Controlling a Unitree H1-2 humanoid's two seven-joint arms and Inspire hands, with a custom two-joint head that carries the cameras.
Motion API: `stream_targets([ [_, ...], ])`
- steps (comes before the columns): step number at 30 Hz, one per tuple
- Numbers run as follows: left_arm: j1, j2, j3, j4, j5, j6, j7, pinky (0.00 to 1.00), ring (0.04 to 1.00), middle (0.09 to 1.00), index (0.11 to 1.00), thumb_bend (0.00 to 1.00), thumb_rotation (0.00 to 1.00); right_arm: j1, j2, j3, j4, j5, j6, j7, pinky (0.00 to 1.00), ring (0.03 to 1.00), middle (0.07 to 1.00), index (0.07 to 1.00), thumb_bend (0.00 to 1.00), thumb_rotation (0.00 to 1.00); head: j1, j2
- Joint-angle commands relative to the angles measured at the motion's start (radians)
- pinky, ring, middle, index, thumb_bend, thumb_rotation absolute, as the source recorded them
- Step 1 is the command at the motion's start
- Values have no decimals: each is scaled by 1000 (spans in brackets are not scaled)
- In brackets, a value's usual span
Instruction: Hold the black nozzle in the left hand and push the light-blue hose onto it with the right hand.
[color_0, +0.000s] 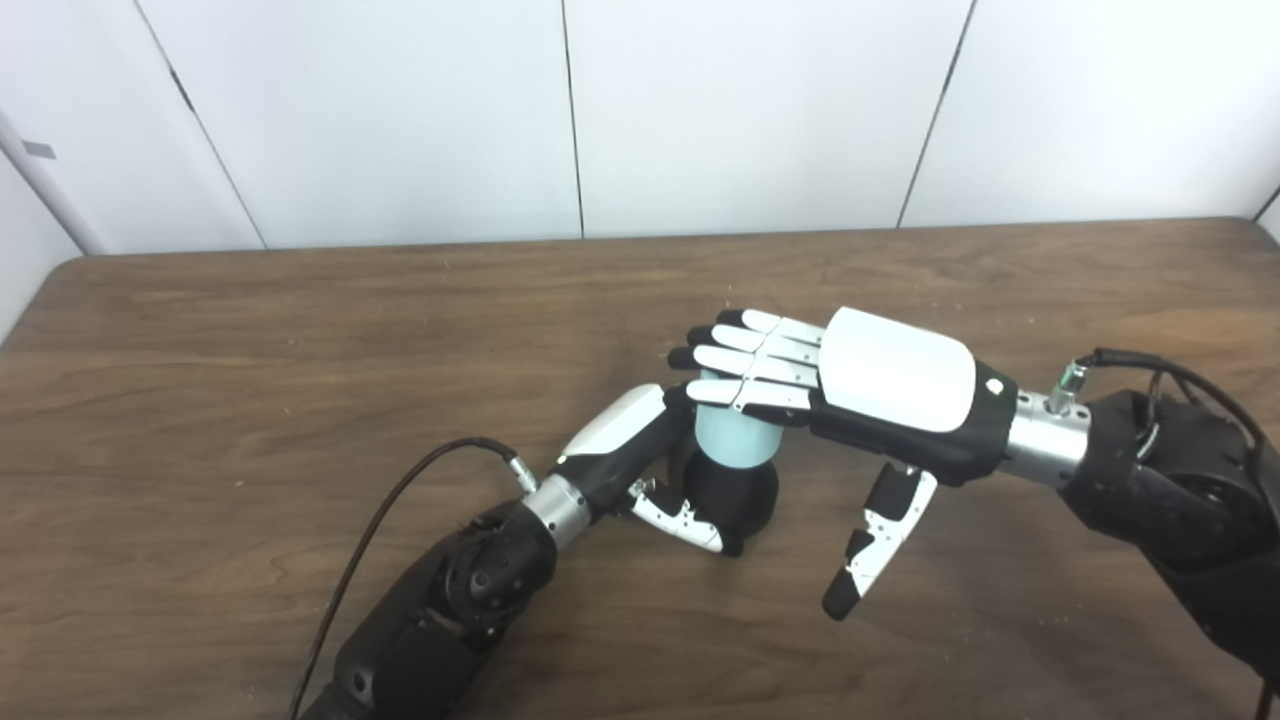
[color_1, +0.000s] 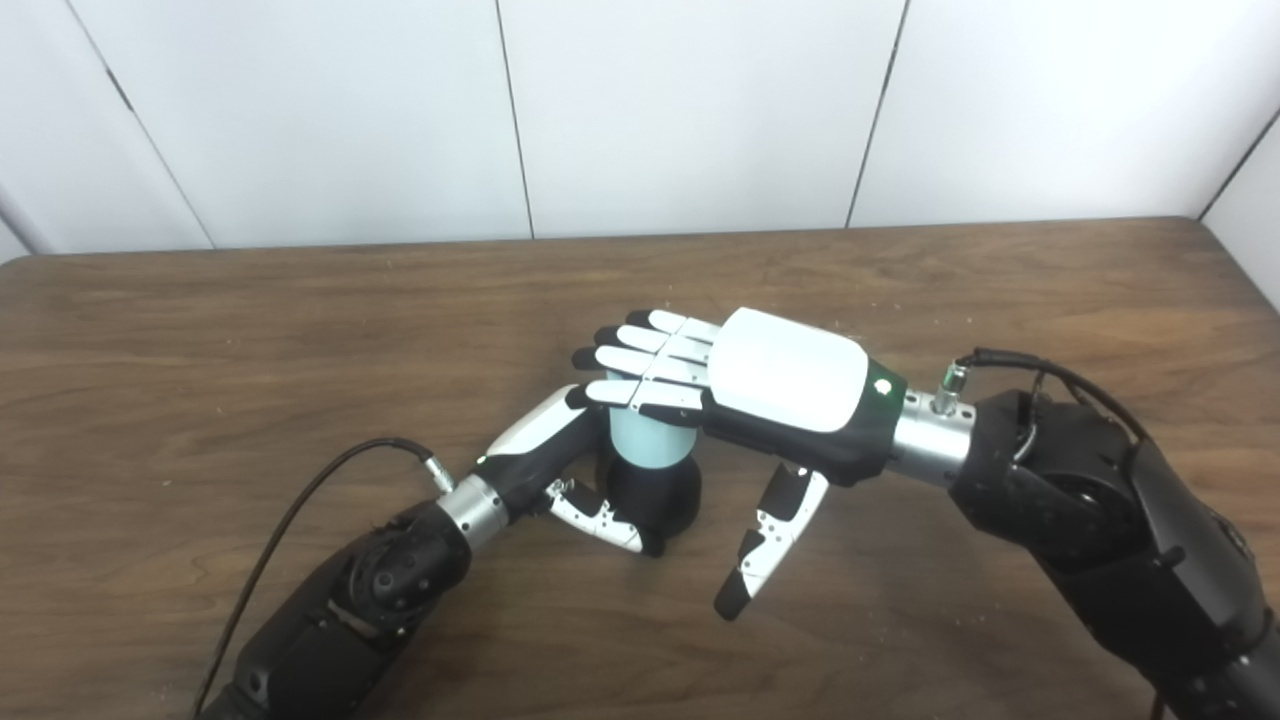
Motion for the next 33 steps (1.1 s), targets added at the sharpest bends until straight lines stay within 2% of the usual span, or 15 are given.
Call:
stream_targets([
  [1, 106, 62, -56, 80, 36, 181, -164, 1000, 990, 815, 480, 521, 64, 26, -38, 36, -6, -21, 0, 82, 976, 997, 982, 932, 871, 663, -1, 1],
  [17, 108, 64, -56, 75, 38, 183, -166, 1000, 990, 815, 480, 521, 64, 64, -48, 20, -15, -5, 6, 67, 981, 1000, 990, 938, 879, 660, 2, 3],
  [33, 108, 66, -59, 73, 38, 185, -164, 1000, 988, 812, 480, 521, 64, 72, -35, 13, -17, -37, -45, 37, 1000, 1000, 1000, 958, 879, 650, -1, 4],
])
